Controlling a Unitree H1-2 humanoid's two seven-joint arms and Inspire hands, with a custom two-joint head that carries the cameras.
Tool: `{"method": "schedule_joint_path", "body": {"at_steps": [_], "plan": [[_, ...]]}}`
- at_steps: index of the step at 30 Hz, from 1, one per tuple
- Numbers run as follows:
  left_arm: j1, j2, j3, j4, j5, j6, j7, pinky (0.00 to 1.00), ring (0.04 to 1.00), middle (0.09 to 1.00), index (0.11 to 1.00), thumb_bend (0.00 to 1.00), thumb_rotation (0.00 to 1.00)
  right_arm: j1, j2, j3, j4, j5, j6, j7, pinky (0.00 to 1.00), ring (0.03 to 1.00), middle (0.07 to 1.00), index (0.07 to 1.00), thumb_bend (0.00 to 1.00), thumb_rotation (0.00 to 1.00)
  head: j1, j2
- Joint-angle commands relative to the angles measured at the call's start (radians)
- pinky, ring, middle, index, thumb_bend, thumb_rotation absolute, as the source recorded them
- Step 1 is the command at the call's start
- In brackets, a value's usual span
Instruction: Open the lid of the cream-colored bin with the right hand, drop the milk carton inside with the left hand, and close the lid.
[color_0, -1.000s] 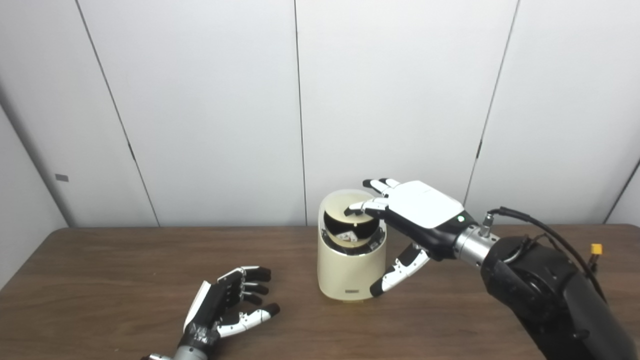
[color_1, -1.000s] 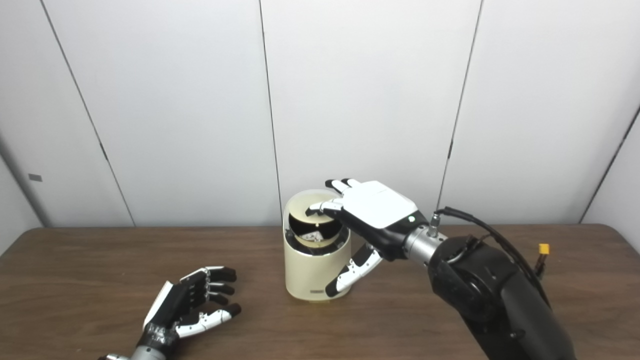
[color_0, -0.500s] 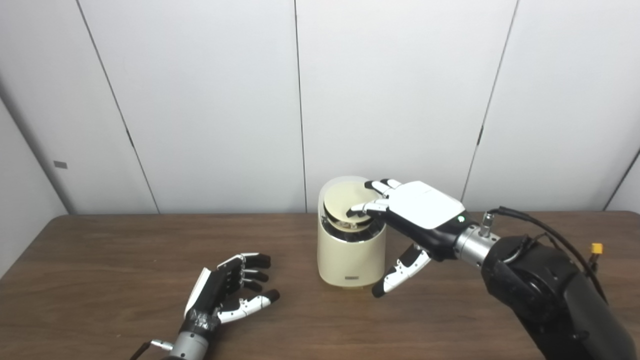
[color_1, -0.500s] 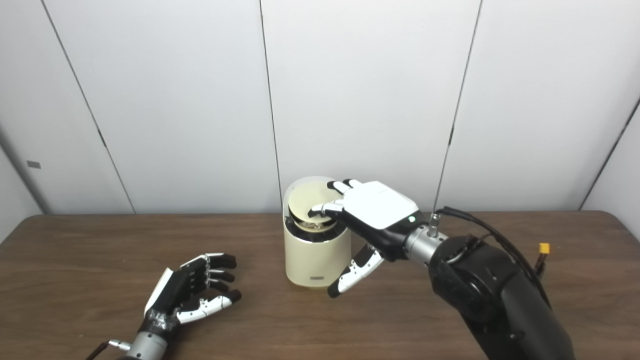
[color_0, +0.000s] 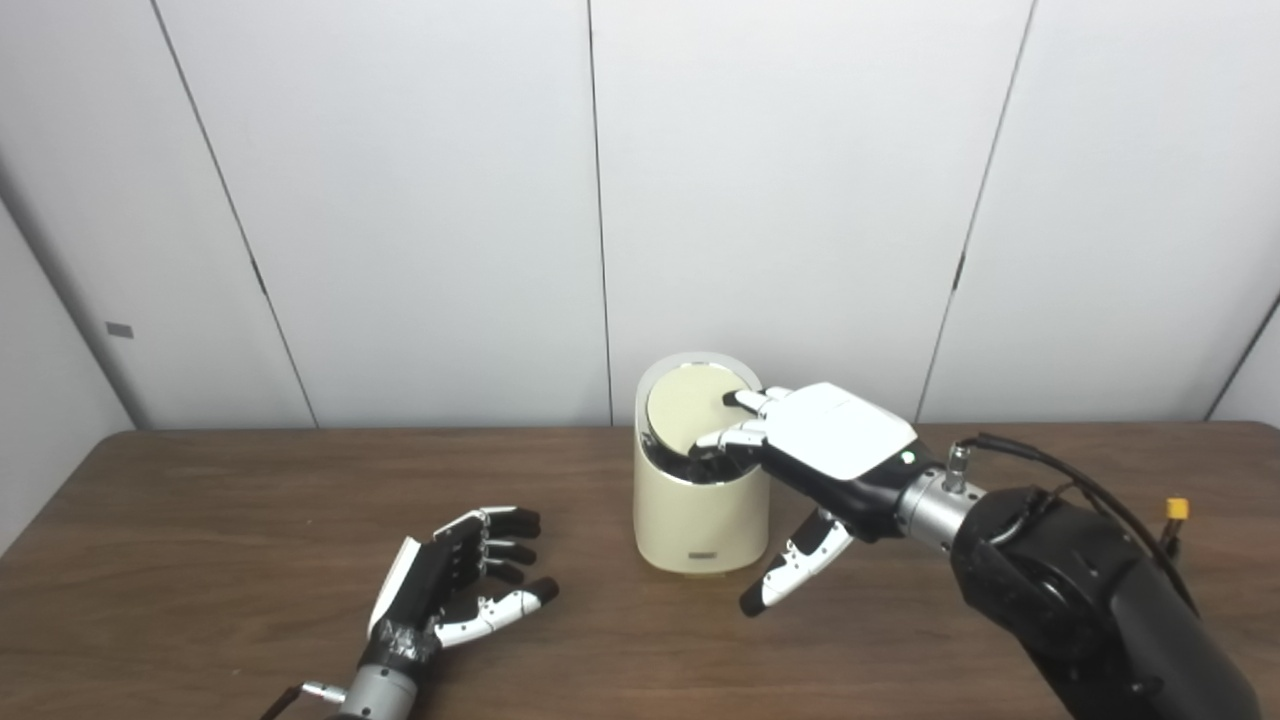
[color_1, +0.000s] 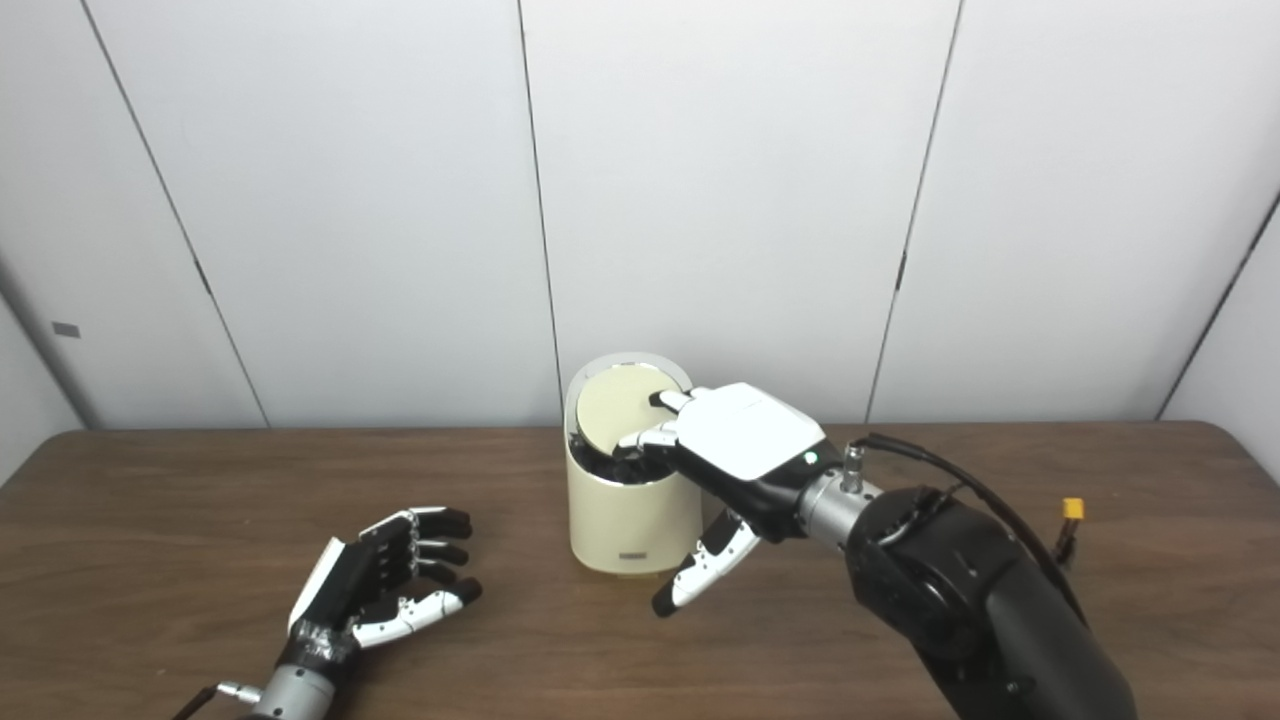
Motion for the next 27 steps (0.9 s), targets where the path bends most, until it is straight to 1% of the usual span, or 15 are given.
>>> {"method": "schedule_joint_path", "body": {"at_steps": [1,3,6,7,9,11,13,15,17,20,24,27], "plan": [[0.006,0.004,-0.003,-0.009,0.003,-0.005,-0.001,0.58,0.646,0.712,0.714,0.74,0.16,-0.034,0.001,0.006,0.002,-0.013,-0.009,0.012,0.93,0.966,0.804,0.823,0.93,0.54,-0.001,0.001],[0.007,0.006,-0.005,-0.009,0.009,-0.009,-0.001,0.58,0.647,0.714,0.715,0.74,0.16,-0.037,-0.001,0.015,0.006,-0.027,-0.008,0.025,0.95,0.977,0.812,0.83,0.92,0.53,-0.001,0.001],[0.008,0.007,-0.004,-0.008,0.009,-0.011,0.0,0.58,0.645,0.711,0.715,0.74,0.16,-0.043,-0.008,0.035,0.009,-0.061,-0.021,0.035,0.95,0.979,0.814,0.828,0.93,0.54,0.0,0.007],[0.008,0.005,-0.002,-0.009,0.004,-0.008,-0.001,0.58,0.644,0.709,0.714,0.74,0.16,-0.047,-0.013,0.047,0.012,-0.092,-0.03,0.036,0.95,0.979,0.814,0.829,0.93,0.56,0.0,0.007],[0.01,0.004,-0.003,-0.012,0.0,-0.009,-0.003,0.57,0.644,0.71,0.715,0.74,0.16,-0.053,-0.022,0.078,0.012,-0.191,-0.046,0.044,0.94,0.977,0.814,0.832,0.94,0.63,0.001,0.008],[0.01,0.006,-0.005,-0.012,0.002,-0.014,-0.006,0.57,0.642,0.711,0.716,0.74,0.16,-0.058,-0.024,0.106,0.013,-0.292,-0.054,0.067,0.96,0.989,0.823,0.845,0.95,0.69,0.001,0.008],[0.01,0.006,-0.005,-0.011,0.003,-0.015,-0.006,0.57,0.641,0.711,0.717,0.74,0.17,-0.061,-0.021,0.129,0.012,-0.368,-0.053,0.116,0.99,0.998,0.836,0.86,0.96,0.72,0.002,0.009],[0.012,0.006,-0.005,-0.014,0.004,-0.013,-0.005,0.57,0.641,0.712,0.717,0.75,0.18,-0.061,-0.009,0.141,0.012,-0.425,-0.047,0.175,1.0,1.0,0.862,0.876,0.97,0.74,0.002,0.011],[0.013,0.005,-0.005,-0.019,0.003,-0.008,-0.005,0.57,0.643,0.713,0.716,0.75,0.18,-0.057,-0.001,0.143,0.013,-0.448,-0.049,0.207,1.0,1.0,0.864,0.875,0.97,0.75,0.004,0.012],[0.014,0.004,-0.004,-0.021,-0.002,-0.004,-0.006,0.57,0.647,0.714,0.716,0.75,0.18,-0.05,0.016,0.134,0.017,-0.441,-0.046,0.254,1.0,1.0,0.863,0.878,0.97,0.75,0.004,0.013],[0.013,0.004,-0.004,-0.018,-0.002,-0.007,-0.009,0.57,0.648,0.715,0.717,0.74,0.18,-0.039,0.024,0.121,0.028,-0.423,-0.05,0.256,1.0,1.0,0.86,0.875,0.96,0.75,0.004,0.013],[0.011,0.005,-0.006,-0.018,0.007,-0.004,-0.007,0.56,0.637,0.71,0.716,0.74,0.18,-0.033,0.027,0.113,0.037,-0.403,-0.051,0.242,1.0,1.0,0.865,0.879,0.95,0.76,0.004,0.013]]}}
